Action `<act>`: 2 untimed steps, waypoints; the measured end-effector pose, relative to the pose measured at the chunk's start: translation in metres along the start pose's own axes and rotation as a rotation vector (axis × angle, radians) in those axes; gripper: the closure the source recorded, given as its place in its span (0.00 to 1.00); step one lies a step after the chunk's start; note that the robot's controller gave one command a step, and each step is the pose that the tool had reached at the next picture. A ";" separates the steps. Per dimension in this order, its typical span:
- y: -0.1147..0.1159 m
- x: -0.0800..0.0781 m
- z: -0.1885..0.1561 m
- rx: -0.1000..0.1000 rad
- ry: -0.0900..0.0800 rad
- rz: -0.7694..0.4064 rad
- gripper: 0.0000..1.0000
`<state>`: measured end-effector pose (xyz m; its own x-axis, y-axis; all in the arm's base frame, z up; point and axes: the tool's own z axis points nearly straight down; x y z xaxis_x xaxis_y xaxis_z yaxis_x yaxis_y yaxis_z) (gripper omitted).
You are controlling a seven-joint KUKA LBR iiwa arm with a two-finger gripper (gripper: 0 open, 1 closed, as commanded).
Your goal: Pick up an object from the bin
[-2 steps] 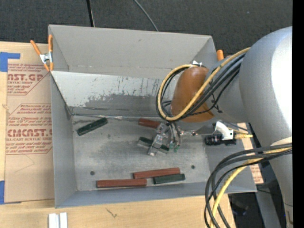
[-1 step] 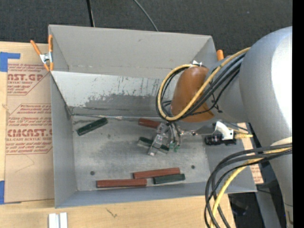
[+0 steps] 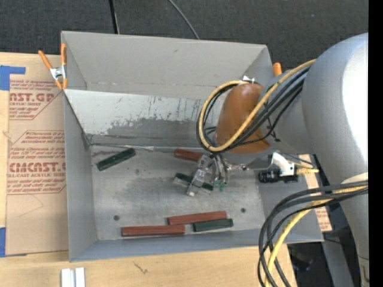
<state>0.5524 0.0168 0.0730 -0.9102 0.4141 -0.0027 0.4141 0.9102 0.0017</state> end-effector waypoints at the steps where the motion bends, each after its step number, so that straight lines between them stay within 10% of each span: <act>1: -0.001 0.002 -0.006 0.004 0.008 0.001 1.00; 2: -0.001 0.003 -0.026 0.005 0.010 0.000 1.00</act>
Offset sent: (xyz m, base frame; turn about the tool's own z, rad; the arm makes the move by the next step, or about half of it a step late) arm -0.0002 -0.0001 0.0110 0.0000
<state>0.5495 0.0168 0.0992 -0.9101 0.4143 0.0076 0.4143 0.9101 -0.0030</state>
